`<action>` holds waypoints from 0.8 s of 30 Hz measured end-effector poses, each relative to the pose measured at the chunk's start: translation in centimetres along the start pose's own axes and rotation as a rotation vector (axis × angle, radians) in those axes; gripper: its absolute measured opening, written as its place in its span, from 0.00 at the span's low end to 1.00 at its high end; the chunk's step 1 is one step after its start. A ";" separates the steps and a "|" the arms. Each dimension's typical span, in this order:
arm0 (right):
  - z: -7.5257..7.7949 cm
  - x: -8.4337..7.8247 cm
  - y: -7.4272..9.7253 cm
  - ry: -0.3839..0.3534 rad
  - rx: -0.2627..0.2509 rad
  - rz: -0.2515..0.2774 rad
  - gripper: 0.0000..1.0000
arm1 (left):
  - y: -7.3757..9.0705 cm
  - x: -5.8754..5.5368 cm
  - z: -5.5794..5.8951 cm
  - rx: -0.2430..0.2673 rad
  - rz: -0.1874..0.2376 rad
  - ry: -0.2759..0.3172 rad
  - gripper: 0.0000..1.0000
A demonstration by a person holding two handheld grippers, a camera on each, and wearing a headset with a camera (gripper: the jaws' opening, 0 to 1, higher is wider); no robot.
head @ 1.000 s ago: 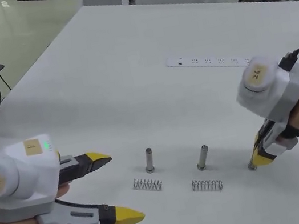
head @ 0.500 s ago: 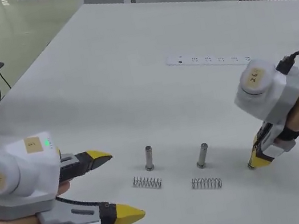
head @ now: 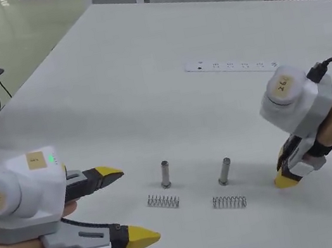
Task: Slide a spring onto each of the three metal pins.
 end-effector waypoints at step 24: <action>-0.8 0.3 1.5 0.016 -0.033 0.042 0.27 | 0.0 0.2 0.1 -0.007 0.000 -0.011 0.69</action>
Point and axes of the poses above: the centre of the closed fingertips' face, and the gripper's own axes: y roughly backward along the fingers, z roughly to its right, x roughly out of its top, the point moved 8 cm from there along y, roughly backward along the fingers, and after that the axes turned 10 degrees about -z, right-handed, at the moved point
